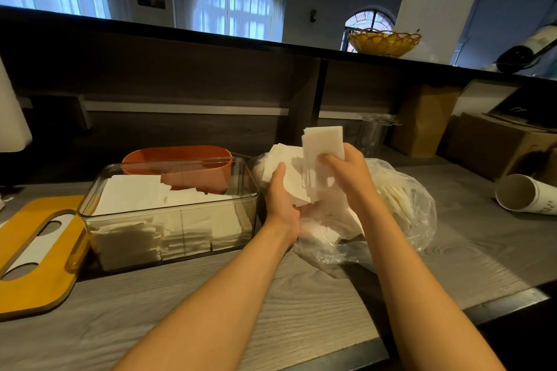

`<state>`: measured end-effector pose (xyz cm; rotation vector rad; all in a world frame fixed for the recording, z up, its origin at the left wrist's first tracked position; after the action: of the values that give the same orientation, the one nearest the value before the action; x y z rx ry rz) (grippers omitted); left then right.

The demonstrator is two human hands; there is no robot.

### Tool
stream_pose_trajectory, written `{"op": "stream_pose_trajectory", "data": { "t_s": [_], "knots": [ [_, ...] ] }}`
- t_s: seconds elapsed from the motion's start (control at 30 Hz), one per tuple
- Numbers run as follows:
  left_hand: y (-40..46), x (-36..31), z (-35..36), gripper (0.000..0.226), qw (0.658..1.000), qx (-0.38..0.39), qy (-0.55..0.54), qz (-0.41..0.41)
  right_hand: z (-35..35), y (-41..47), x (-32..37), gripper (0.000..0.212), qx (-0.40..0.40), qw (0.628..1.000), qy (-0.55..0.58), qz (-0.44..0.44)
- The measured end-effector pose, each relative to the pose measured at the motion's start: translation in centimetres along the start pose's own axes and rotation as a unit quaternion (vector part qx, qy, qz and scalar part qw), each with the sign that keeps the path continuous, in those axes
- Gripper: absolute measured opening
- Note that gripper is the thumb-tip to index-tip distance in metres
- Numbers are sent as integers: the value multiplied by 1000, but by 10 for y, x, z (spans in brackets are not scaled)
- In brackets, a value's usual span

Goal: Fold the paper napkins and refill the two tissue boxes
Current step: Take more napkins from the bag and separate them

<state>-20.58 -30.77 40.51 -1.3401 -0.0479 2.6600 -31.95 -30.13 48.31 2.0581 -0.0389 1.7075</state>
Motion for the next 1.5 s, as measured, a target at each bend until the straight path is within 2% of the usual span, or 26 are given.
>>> {"op": "stream_pose_trajectory", "data": {
  "t_s": [0.1, 0.23, 0.43, 0.57, 0.7, 0.77, 0.83, 0.9, 0.97, 1.03, 1.1, 1.2, 1.33, 1.4, 1.5],
  "knots": [
    [3, 3, 0, 36, 1000, -21, 19, -9, -7, 0, 0, 25, -12, 998, 60, 32],
    [3, 2, -2, 34, 1000, -25, -7, -7, -10, -4, 4, 14, 15, 990, 123, 66],
    [-1, -1, 2, 26, 1000, 5, 8, 2, -8, -5, 3, 9, 37, 992, 78, 87],
    [-1, -1, 0, 18, 1000, -8, 10, -3, -8, -3, 3, 14, 11, 993, 86, 74],
    [0, -2, -1, 17, 999, -16, -33, -8, -18, -2, 14, 13, -59, 995, 76, -15],
    [-1, -1, -2, 32, 999, -14, -48, -16, -18, -3, 18, 15, -29, 993, 117, -10],
    [-1, 0, -2, 47, 999, 1, -47, -21, -12, -8, 17, 16, 45, 983, 172, 38],
    [-2, 1, 0, 53, 999, 17, -23, -15, -6, -12, 13, 15, 95, 979, 166, 75],
    [-5, -1, 3, 48, 999, 32, 4, -1, -3, -13, 8, 14, 100, 984, 122, 81],
    [-6, -3, 4, 30, 998, 41, 41, 22, 0, -12, 5, 15, 94, 988, 95, 82],
    [-3, -2, 4, 16, 994, 32, 88, 47, 1, -10, 3, 19, 86, 989, 92, 75],
    [2, 2, 3, 14, 990, 18, 126, 51, -2, -5, 3, 41, 50, 992, 109, 41],
    [7, 5, 1, 25, 991, 12, 122, 54, -7, 1, 1, 72, -17, 993, 117, 14],
    [8, 5, 0, 33, 992, 6, 117, 55, -8, 2, 2, 79, -41, 990, 133, 2],
    [5, 3, 0, 32, 993, 5, 103, 53, -7, 3, 3, 83, -51, 989, 138, -7]
  ]
}}
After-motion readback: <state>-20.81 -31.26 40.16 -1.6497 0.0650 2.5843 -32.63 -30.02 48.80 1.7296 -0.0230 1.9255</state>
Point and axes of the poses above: each hand's wrist, its own y-axis towards the middle knuckle, its own z-axis out of the palm, x = y × z, the point moved 5 cm from there along y, towards the middle knuckle, and after that the axes turned 9 degrees about y, right-handed, at the moved point
